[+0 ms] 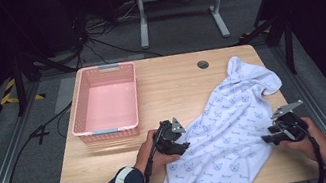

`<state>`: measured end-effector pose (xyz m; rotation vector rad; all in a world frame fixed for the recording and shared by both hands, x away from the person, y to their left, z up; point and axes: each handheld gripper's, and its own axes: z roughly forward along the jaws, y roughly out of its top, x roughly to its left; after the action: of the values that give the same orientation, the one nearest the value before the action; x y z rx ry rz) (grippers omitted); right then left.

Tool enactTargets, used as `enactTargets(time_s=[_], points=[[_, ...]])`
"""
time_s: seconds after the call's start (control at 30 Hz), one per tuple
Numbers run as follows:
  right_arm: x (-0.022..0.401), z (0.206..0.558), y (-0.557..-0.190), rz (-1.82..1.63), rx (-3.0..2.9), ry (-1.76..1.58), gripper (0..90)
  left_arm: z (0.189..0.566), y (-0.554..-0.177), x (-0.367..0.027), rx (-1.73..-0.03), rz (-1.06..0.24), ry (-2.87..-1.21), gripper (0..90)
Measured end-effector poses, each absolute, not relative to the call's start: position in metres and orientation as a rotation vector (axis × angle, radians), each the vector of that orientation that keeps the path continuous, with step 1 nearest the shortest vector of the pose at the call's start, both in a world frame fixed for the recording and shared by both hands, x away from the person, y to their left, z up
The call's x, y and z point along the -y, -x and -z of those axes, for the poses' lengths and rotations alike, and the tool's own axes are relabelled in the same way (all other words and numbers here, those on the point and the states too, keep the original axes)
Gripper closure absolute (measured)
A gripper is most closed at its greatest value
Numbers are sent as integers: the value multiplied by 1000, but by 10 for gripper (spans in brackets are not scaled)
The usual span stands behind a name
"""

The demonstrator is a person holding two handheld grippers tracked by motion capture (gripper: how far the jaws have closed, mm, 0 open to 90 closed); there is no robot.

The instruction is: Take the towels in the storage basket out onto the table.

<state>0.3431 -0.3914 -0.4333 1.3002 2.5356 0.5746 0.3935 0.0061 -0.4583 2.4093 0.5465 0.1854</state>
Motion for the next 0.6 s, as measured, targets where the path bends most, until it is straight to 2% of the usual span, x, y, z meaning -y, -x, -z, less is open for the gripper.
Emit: enactTargets(time_s=[0.17, 0.3, 0.4, 0.47, 0.53, 0.6], points=[[408, 428, -330, -438, -2582, -1351, 522, 457, -389, -10, -543, -151, -2415, 506], [409, 427, -334, -457, -2550, -1318, 484, 456, -376, -16, -480, -113, -2437, 615], [410, 426, -345, -615, -2409, -1260, 478, 457, -365, -17, -422, -77, -2438, 761], [411, 425, -358, -716, -2300, -1265, 440, 456, -359, -17, -396, -82, -2447, 843], [412, 424, -366, -754, -2252, -1272, 459, 455, -357, -18, -384, -70, -2470, 858], [415, 426, -386, -804, -2152, -1293, 431, 456, -354, -20, -393, -70, -2456, 860]])
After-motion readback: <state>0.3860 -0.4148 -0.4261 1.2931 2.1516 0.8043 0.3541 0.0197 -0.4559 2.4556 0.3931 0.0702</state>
